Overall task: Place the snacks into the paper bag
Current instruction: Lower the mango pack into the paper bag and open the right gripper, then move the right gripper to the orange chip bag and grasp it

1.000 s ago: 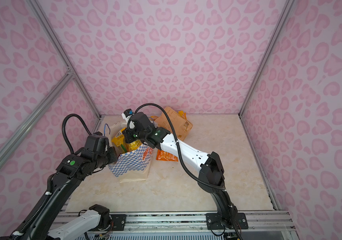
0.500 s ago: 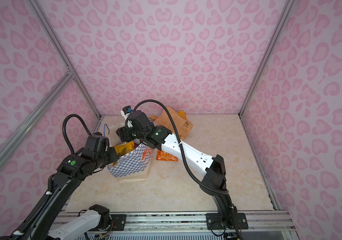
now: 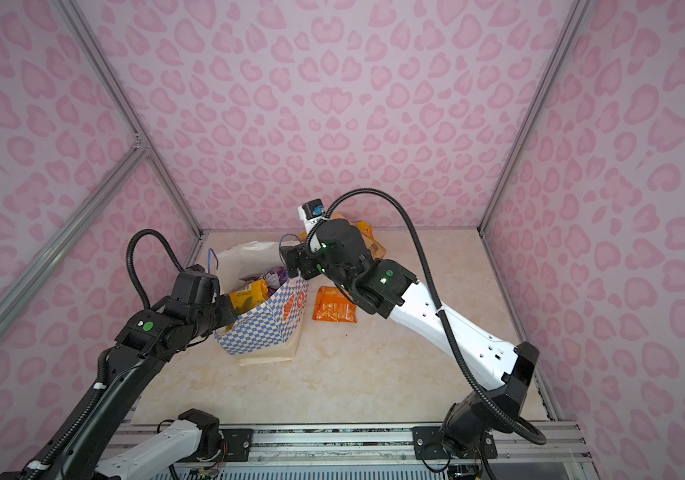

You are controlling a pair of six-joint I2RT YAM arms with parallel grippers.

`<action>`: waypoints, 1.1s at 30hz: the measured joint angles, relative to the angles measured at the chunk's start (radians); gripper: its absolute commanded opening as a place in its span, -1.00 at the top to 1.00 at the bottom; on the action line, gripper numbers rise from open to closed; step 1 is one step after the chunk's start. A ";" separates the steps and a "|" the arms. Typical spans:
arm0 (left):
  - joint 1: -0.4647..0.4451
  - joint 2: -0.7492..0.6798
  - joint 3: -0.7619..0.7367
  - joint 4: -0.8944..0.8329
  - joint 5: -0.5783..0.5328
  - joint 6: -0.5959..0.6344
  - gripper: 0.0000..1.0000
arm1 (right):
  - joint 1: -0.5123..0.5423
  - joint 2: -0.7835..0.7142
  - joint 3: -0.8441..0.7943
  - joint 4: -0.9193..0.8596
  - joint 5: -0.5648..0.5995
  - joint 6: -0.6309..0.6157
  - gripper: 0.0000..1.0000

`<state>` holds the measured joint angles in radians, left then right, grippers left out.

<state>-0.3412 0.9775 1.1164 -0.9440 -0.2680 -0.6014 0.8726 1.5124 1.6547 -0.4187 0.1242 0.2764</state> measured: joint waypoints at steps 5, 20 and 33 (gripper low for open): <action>0.005 -0.006 0.000 -0.001 0.010 0.000 0.92 | -0.203 -0.102 -0.325 0.044 -0.053 0.105 -0.94; 0.008 -0.017 -0.003 -0.002 0.022 0.000 0.93 | -0.369 0.275 -0.529 0.209 -0.334 0.223 -0.85; 0.008 -0.018 -0.003 -0.004 0.025 0.000 0.93 | -0.396 0.462 -0.438 0.330 -0.428 0.258 -0.81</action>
<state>-0.3332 0.9600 1.1130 -0.9482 -0.2432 -0.6010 0.4767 1.9747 1.2163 -0.0887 -0.3042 0.5343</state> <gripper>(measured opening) 0.058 0.921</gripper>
